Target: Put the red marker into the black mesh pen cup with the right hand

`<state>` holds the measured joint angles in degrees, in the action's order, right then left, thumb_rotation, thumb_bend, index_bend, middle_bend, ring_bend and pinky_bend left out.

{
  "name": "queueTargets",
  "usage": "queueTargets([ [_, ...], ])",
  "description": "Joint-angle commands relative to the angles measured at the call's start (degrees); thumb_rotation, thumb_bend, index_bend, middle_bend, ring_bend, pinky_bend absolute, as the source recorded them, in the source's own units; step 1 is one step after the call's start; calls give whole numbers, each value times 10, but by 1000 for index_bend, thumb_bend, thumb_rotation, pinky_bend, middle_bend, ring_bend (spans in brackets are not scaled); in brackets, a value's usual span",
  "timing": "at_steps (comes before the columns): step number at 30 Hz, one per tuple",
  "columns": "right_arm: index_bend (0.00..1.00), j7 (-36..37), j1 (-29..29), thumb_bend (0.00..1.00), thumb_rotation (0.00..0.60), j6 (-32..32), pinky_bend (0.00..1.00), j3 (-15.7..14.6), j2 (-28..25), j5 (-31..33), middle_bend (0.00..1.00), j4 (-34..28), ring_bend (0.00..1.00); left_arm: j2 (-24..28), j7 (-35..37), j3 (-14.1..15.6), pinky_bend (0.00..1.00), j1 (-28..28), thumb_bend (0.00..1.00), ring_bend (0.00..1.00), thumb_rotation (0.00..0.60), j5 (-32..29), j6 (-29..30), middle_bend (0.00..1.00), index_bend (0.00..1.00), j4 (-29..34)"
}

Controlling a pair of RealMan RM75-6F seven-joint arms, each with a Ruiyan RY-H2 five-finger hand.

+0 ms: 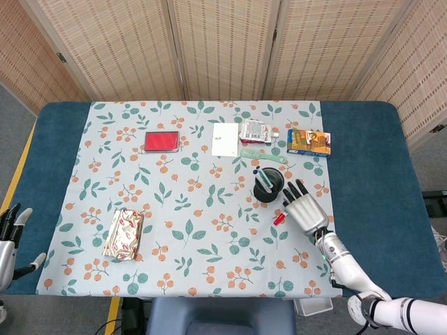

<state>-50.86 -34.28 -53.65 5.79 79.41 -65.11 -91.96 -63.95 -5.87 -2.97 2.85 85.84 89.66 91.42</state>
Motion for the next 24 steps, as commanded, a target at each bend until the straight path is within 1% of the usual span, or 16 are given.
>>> queueTargets([
  [1,397,-19,-16,313,600,10,0,-3,14,25,121,14,0,0,0,0,246,0,207,0,600,1,-1,0,12,0],
  [7,397,-35,-34,315,600,13,0,-12,29,47,121,25,0,0,-1,0,246,0,207,0,600,1,-1,0,12,1],
  [14,397,-38,-49,317,600,11,0,-24,44,58,121,34,0,3,-2,0,246,-2,207,0,600,1,1,0,12,3],
  [24,397,-32,-66,323,600,11,0,-32,65,72,121,60,0,4,2,0,246,-7,207,0,600,6,10,0,12,5],
])
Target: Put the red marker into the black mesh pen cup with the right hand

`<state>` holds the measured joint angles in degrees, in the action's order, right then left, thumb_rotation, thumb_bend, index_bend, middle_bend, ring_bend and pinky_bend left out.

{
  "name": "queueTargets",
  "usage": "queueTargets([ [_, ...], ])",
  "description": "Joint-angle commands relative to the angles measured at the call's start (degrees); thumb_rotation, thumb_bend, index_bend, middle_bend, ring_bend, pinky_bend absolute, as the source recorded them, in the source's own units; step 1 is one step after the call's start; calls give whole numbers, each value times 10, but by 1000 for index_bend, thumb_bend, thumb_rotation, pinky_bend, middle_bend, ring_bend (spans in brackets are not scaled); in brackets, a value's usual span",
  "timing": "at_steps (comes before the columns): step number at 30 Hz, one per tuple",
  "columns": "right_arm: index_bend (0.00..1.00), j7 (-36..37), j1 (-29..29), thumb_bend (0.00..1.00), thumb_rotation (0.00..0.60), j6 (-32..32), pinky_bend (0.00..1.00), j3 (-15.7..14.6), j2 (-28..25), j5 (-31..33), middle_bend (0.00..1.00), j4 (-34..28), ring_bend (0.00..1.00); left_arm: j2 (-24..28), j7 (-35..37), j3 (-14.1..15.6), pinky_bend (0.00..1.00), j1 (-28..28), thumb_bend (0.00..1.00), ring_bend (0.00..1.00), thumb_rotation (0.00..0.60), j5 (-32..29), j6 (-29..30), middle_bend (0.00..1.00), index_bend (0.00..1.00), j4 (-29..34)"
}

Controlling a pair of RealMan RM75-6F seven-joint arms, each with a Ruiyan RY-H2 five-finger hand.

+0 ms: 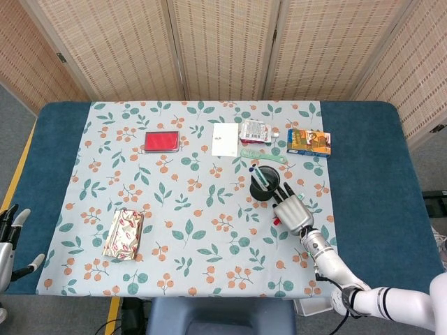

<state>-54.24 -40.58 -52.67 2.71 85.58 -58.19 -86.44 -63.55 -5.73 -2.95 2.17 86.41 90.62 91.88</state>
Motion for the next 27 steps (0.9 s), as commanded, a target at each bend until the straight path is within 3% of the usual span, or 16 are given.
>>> queueTargets([
  [1,397,3,-5,324,600,2,0,-2,6,5,121,8,0,1,1,0,246,-1,206,0,600,1,1,0,12,0],
  [19,420,9,-27,331,600,3,0,-15,37,19,121,56,0,2,11,-2,247,-7,207,0,600,8,14,0,0,-2],
  [27,587,7,-26,323,600,-12,0,-25,41,9,163,63,10,1,7,-3,247,-8,207,0,600,7,16,0,0,-2],
])
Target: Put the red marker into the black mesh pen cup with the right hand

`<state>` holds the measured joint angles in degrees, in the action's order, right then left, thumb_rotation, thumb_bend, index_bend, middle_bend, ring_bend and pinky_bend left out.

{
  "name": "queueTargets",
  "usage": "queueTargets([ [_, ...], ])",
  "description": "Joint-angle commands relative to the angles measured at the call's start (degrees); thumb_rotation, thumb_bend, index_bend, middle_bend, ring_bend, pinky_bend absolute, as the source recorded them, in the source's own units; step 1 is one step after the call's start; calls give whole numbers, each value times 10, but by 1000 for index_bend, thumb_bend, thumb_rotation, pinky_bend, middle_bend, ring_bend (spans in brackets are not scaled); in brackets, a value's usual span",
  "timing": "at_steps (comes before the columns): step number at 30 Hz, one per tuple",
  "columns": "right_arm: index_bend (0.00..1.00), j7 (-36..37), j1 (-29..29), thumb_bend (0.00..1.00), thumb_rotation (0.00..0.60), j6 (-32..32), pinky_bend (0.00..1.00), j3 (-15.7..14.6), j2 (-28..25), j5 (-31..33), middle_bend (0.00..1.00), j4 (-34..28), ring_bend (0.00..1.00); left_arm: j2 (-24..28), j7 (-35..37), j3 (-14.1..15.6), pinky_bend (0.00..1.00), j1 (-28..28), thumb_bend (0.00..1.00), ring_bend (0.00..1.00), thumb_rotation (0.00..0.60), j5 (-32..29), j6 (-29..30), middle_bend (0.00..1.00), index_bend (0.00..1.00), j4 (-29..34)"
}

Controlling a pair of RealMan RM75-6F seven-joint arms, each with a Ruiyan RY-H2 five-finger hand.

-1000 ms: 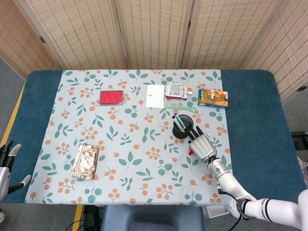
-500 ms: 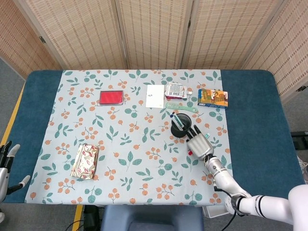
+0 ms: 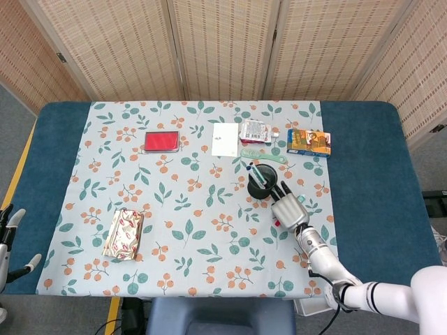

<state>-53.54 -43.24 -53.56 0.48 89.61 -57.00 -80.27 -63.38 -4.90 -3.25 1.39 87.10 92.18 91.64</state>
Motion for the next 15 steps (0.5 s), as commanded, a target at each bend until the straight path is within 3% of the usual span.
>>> queueTargets([
  [1,603,0,1,321,600,-4,0,-4,1,-3,169,2,13,0,-2,0,247,0,207,0,600,0,0,0,0,1],
  [8,636,10,9,314,600,-26,0,-8,-15,-22,182,-28,25,0,-4,-1,247,-4,207,0,600,3,9,0,0,2],
  [15,638,104,47,306,600,-111,0,4,-115,-109,191,-184,45,0,-5,-3,247,-6,207,0,600,-1,9,0,0,2],
])
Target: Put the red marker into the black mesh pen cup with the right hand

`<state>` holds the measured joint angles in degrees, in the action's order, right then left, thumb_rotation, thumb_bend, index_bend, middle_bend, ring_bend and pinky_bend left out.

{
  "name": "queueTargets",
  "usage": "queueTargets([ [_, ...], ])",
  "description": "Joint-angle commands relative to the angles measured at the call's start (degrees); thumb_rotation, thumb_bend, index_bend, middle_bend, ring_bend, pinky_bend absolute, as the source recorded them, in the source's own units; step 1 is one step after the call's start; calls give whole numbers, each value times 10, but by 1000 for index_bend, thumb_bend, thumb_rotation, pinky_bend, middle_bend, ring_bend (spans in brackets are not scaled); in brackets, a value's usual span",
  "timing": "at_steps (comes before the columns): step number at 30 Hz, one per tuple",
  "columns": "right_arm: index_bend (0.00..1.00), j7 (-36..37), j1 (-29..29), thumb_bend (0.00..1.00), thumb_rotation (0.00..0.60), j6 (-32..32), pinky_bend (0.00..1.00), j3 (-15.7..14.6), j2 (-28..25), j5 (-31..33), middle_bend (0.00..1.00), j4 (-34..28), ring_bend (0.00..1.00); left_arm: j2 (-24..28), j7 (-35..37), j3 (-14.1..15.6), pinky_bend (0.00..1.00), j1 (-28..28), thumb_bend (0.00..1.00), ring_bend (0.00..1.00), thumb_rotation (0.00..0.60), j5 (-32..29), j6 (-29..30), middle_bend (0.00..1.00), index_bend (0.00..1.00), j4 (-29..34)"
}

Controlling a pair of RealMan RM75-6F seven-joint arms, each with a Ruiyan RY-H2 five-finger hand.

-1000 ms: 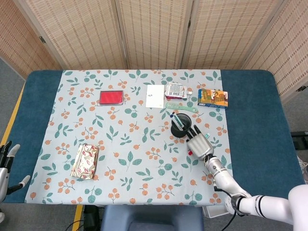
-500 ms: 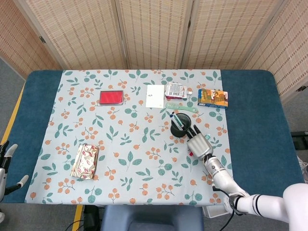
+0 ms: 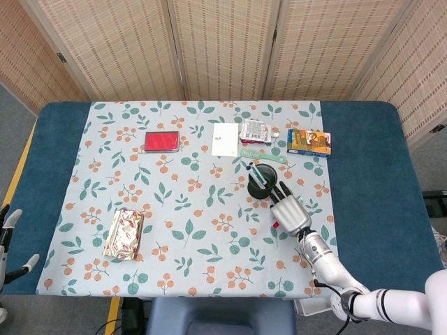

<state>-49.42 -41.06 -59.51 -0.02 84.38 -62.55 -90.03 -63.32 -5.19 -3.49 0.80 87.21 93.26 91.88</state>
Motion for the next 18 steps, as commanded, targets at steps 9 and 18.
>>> queueTargets([
  [9,638,256,45,305,600,-76,0,69,-175,-97,210,-226,65,-7,-15,-1,248,5,207,0,600,-7,-14,0,0,1],
  [18,638,436,14,304,600,-60,0,153,-89,-64,215,-136,73,-5,-8,-2,248,7,207,0,600,-7,-18,0,0,0],
])
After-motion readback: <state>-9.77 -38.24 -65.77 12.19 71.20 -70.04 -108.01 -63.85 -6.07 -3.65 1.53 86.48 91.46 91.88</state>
